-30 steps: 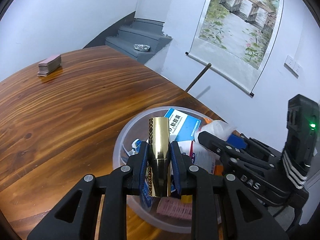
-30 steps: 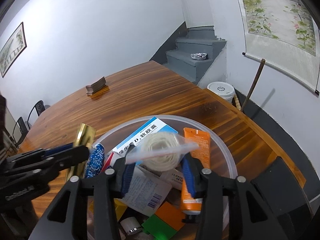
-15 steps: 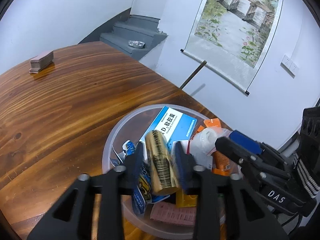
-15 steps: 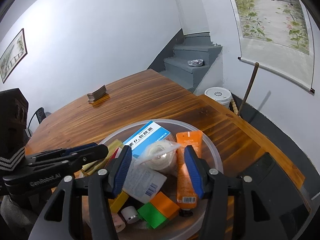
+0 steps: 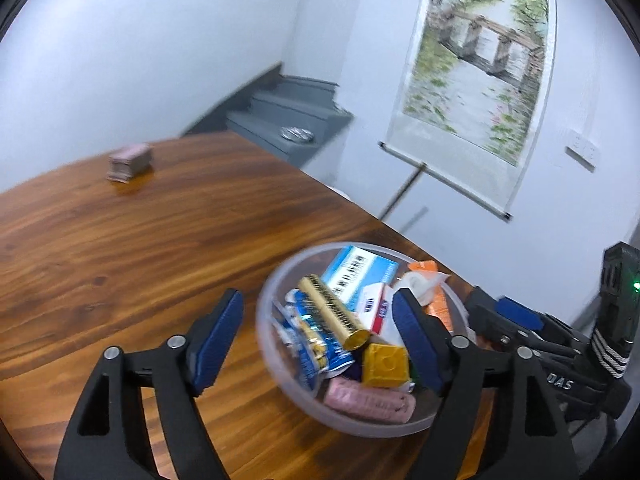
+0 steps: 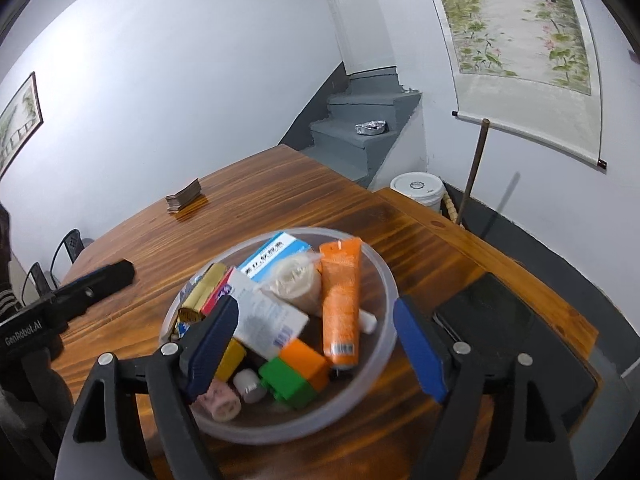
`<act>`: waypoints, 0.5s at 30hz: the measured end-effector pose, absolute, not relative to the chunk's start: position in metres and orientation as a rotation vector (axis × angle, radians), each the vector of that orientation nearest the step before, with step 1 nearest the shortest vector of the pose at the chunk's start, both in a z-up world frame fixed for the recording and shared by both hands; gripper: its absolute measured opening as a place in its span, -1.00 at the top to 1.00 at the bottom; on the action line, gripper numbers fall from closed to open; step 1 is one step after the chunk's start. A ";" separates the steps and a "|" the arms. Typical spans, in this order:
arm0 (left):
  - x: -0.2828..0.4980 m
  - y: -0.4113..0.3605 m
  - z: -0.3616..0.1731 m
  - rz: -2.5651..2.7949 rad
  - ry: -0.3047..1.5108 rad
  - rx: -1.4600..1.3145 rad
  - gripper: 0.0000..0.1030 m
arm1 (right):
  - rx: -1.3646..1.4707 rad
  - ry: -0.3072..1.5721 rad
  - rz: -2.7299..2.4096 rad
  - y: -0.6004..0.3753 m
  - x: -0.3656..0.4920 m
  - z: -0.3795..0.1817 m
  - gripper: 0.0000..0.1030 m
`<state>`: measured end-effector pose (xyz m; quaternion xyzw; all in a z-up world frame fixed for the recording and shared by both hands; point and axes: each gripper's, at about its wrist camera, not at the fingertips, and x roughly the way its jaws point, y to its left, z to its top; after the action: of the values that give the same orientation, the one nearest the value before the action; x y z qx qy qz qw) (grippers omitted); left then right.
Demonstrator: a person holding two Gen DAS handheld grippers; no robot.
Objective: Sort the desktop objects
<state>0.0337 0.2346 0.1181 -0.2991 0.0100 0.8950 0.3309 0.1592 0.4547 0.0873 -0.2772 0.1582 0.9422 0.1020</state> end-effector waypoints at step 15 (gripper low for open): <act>0.081 0.215 0.115 2.717 0.116 -0.825 -0.63 | -0.950 0.291 2.861 0.409 0.203 0.076 -0.62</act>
<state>0.0814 0.2155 0.1153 -0.2871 0.0403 0.9453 0.1494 0.2033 0.4085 0.0762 -0.3131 0.0959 0.9432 0.0563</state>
